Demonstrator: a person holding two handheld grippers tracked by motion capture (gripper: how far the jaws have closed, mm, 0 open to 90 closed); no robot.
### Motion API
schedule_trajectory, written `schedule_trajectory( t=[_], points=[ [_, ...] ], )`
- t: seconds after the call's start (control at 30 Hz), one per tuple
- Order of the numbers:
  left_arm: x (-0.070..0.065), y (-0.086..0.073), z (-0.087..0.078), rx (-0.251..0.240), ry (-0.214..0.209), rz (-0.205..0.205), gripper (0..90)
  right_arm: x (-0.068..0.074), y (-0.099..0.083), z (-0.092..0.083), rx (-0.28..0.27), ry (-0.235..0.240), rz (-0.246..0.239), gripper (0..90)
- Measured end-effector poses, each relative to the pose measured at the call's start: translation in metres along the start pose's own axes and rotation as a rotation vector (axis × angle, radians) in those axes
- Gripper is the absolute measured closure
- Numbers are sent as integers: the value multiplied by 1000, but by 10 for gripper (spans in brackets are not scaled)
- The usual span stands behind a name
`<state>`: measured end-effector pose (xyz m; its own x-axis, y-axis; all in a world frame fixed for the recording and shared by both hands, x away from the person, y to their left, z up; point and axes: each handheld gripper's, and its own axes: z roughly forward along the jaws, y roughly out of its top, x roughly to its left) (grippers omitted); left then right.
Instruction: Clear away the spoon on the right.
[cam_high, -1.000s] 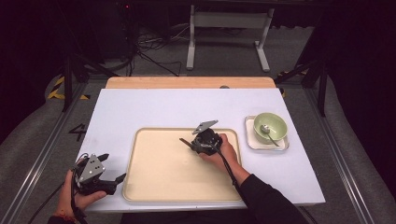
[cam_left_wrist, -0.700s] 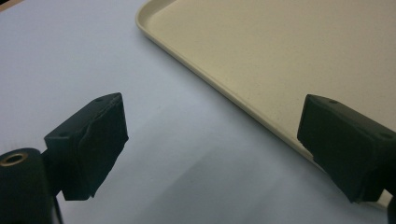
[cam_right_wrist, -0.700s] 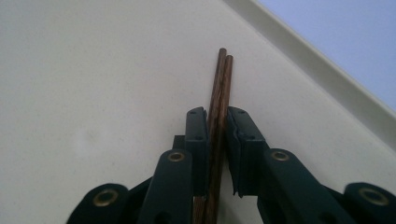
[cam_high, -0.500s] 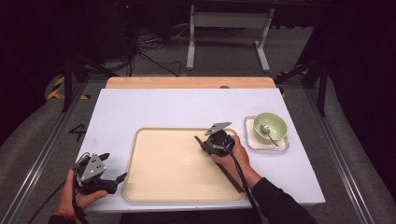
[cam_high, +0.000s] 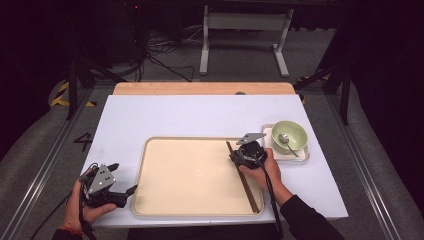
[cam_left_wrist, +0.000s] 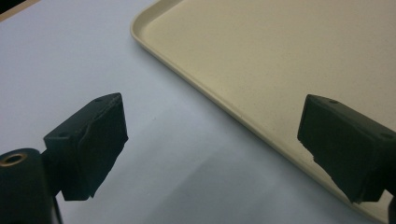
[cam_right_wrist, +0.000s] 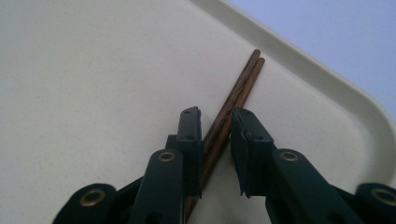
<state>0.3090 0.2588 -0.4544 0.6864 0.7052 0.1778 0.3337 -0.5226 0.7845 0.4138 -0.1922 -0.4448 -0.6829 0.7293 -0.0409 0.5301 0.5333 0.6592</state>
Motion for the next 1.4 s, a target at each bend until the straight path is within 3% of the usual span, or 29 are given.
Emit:
schedule_trajectory(
  t=[0.23,0.4,1.03,1.4],
  points=[
    [1,0,-2,-4,14,-12,92,-5,-16,-13,-11,-57,-3,719],
    [1,1,-2,-2,21,-3,93,-9,-24,-23,-5,-96,-44,700],
    [0,3,-2,-3,34,14,98,-7,-26,-29,-42,-101,-83,659],
    [0,2,-3,1,31,17,96,-3,-15,-68,-180,-130,-115,556]
  ],
)
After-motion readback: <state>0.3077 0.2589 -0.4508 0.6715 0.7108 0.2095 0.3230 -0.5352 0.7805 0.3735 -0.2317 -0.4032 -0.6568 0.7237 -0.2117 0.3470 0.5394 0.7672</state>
